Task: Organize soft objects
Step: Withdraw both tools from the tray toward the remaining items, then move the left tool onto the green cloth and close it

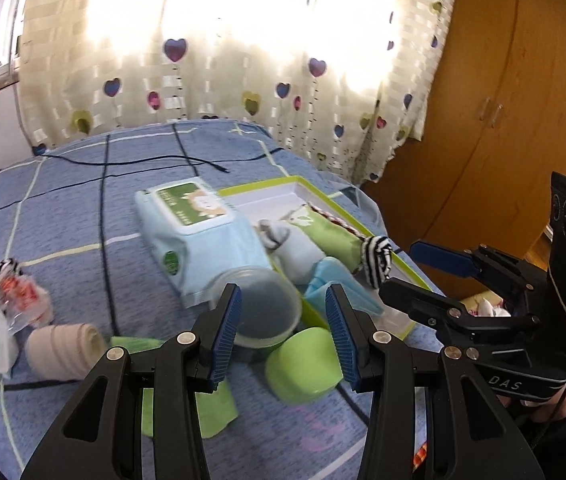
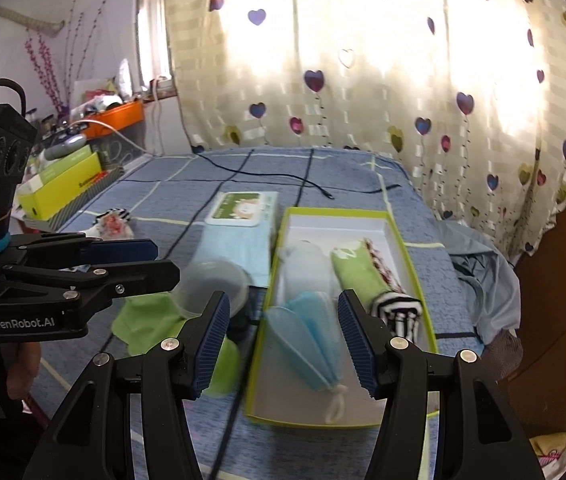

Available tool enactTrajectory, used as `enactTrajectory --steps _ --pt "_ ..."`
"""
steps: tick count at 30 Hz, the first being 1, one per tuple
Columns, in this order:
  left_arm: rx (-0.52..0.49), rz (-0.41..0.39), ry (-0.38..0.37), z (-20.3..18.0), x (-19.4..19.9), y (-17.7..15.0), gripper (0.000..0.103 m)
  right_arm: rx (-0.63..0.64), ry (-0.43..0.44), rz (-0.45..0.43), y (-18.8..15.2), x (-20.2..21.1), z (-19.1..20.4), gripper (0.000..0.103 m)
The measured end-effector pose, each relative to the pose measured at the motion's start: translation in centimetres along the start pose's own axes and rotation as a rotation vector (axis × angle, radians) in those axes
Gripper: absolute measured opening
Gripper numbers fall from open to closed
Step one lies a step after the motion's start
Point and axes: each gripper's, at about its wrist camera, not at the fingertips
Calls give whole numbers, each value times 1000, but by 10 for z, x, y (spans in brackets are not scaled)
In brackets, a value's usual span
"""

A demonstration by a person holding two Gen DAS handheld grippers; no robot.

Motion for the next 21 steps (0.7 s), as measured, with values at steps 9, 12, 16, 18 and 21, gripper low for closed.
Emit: enactTrajectory --steps 9,12,16,18,21 --pt "82 -22 28 29 17 -16 45 61 33 1 9 -4 31 57" --pt "103 -28 33 37 20 -20 45 73 43 1 11 -5 38 58" --pt "127 -31 50 46 24 -25 45 91 52 0 13 -8 48 59" --pt "139 -29 58 50 24 -27 45 96 54 1 15 -9 51 59" --pt "148 -24 68 54 24 -31 45 105 59 1 16 -10 55 60"
Point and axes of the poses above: each gripper's, at about its wrist camera, not at the fingertips, and x roughly against the way its jaws point, z to its left, y to its top, and after that the axes turned 14 degrees about z, right-handed
